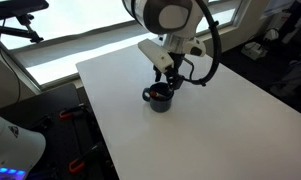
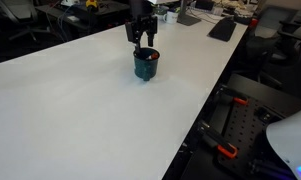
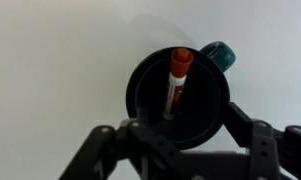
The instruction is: Remove the marker from the green mug.
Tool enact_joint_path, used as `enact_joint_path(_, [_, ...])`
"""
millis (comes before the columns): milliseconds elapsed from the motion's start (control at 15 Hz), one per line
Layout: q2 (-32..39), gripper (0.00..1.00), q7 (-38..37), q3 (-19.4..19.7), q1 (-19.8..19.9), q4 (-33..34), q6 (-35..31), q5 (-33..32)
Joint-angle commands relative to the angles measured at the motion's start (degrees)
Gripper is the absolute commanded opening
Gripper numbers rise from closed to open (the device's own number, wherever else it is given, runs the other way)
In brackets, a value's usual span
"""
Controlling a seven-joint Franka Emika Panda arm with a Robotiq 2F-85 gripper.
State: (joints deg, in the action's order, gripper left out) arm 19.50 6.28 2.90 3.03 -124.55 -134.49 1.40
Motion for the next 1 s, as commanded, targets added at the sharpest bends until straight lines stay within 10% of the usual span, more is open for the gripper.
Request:
enact_joint_path(0, [1.6, 0.8, -1.9, -0.1, 0.5, 2.3, 4.0, 0.1])
enact_joint_path(667, [5.1, 0.62, -2.8, 0.0, 2.2, 4.7, 11.0, 1.5])
enact_joint_path(933, [5.9, 0.75, -3.5, 0.1, 2.4, 5.3, 12.7, 1.4])
